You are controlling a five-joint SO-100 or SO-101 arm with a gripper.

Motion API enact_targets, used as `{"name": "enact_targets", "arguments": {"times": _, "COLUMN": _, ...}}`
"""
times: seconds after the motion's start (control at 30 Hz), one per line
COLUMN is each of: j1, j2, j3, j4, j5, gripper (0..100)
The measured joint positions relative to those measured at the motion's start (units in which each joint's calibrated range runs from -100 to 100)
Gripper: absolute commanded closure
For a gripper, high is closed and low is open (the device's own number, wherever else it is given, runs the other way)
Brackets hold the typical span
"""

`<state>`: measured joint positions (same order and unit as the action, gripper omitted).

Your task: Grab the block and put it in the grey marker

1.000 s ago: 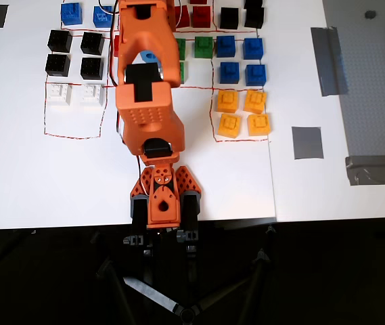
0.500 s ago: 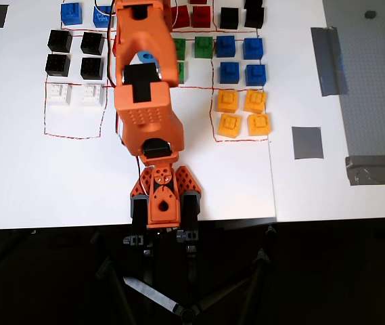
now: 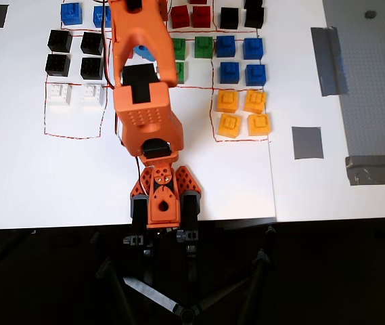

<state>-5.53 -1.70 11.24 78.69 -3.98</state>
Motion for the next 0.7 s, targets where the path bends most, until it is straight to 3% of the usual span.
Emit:
{"name": "enact_targets", "arguments": {"times": 0.33, "j1": 3.9, "j2": 0.0, "j3": -0.4, "j4": 3.9, "j5": 1.8, "gripper": 78}}
{"name": "enact_targets", "arguments": {"times": 0.7, "j1": 8.9, "j2": 0.0, "j3": 2.2, "j4": 3.8, "j5": 4.6, "gripper": 76}}
